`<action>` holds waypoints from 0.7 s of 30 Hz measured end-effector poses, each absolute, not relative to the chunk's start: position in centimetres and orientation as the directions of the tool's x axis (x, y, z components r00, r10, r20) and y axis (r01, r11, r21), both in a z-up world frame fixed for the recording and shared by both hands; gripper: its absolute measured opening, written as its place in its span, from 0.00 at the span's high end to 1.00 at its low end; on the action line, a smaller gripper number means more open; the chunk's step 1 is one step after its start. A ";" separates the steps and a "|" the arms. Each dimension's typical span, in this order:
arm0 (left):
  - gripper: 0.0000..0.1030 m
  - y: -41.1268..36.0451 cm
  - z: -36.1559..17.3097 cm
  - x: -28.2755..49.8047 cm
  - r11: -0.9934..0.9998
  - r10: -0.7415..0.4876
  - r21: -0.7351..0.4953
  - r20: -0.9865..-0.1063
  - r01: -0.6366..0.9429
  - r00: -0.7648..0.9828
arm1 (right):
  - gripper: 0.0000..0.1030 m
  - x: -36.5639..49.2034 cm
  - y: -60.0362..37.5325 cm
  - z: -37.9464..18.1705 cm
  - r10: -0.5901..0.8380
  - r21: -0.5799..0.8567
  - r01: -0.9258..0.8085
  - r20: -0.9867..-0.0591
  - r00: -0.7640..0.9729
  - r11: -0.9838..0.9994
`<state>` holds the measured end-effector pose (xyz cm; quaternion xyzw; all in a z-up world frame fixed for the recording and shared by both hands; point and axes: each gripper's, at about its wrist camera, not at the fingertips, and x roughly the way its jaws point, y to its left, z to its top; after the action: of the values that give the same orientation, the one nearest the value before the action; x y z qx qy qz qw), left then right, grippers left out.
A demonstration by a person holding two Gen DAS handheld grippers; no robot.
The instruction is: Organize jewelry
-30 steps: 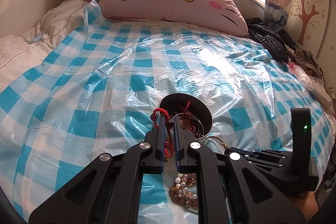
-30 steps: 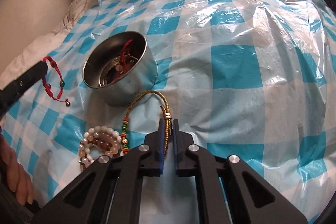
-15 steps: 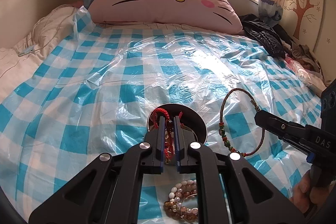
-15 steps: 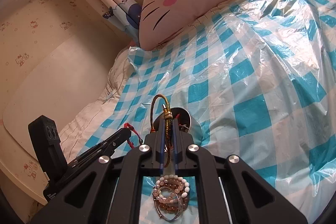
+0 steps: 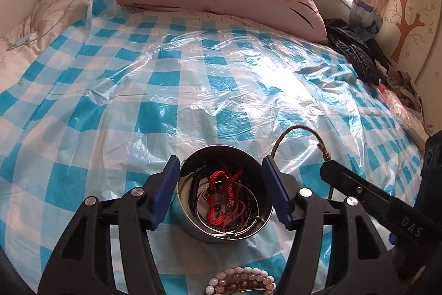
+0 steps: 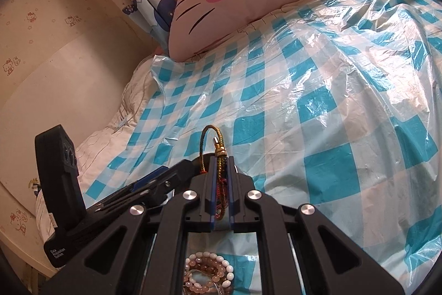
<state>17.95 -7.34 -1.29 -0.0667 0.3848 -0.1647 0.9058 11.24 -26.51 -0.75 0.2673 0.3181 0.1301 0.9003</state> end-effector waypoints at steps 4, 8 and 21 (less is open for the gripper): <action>0.37 -3.6 -0.2 17.6 0.935 -0.325 -0.327 -0.627 0.140 0.708 | 0.93 12.1 -25.7 -1.3 0.433 0.571 -0.081 -0.515 0.740 0.817; 0.35 -1.2 0.1 17.1 0.932 -0.288 -0.356 -0.618 0.065 0.732 | 0.93 13.1 -24.1 -1.4 0.460 0.569 -0.108 -0.523 0.718 0.815; 0.22 -1.2 -2.1 14.0 0.981 -0.127 -0.193 -0.684 -0.010 0.718 | 0.70 13.3 -23.2 -2.8 0.345 0.444 -0.056 -0.603 0.719 0.894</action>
<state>14.01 -1.22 -2.08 -0.0918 0.3739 -0.0315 0.9224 13.35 -23.20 -2.83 0.2018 0.3578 0.1106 0.9050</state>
